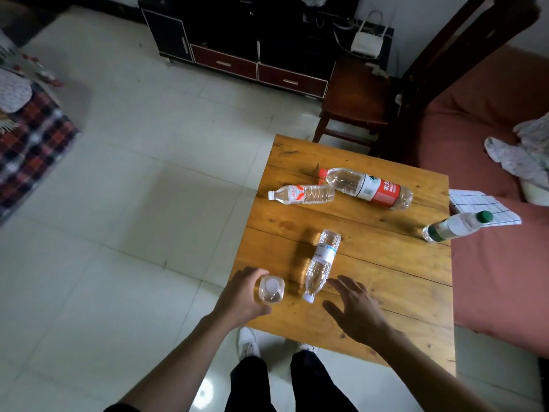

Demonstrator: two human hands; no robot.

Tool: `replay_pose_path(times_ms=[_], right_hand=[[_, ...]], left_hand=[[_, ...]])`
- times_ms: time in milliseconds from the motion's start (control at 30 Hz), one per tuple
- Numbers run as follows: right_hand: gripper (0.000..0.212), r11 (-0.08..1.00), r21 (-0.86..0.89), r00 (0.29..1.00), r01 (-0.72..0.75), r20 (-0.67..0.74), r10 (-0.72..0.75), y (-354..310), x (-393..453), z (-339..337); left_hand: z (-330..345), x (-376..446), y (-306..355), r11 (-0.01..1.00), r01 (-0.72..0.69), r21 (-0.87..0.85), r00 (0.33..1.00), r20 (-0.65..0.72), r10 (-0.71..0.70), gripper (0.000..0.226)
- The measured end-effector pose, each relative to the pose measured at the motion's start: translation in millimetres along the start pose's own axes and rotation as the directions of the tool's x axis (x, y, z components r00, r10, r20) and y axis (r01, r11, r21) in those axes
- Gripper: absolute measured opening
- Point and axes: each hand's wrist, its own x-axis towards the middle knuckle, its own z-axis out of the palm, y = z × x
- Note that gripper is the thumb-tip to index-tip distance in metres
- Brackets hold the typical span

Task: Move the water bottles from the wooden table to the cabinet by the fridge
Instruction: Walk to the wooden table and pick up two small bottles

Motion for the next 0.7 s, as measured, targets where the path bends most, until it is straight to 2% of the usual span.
replay_pose_path(times_ms=[100, 267, 700], right_hand=[[0.063, 1.0, 0.025, 1.0, -0.012, 0.013, 0.012, 5.5, 6.5, 18.2], [0.063, 0.997, 0.074, 0.999, -0.033, 0.035, 0.03, 15.3, 16.8, 49.1], [0.063, 0.945, 0.29, 0.989, -0.15, 0.026, 0.148, 17.2, 55.0, 95.7]], left_hand=[[15.9, 4.4, -7.0, 0.999, -0.027, -0.036, 1.0, -0.012, 0.026, 0.076], [33.4, 12.1, -16.3, 0.993, -0.093, -0.077, 0.99, -0.116, 0.084, 0.068], [42.7, 31.9, -24.1, 0.974, -0.224, -0.041, 0.946, -0.248, 0.207, 0.061]])
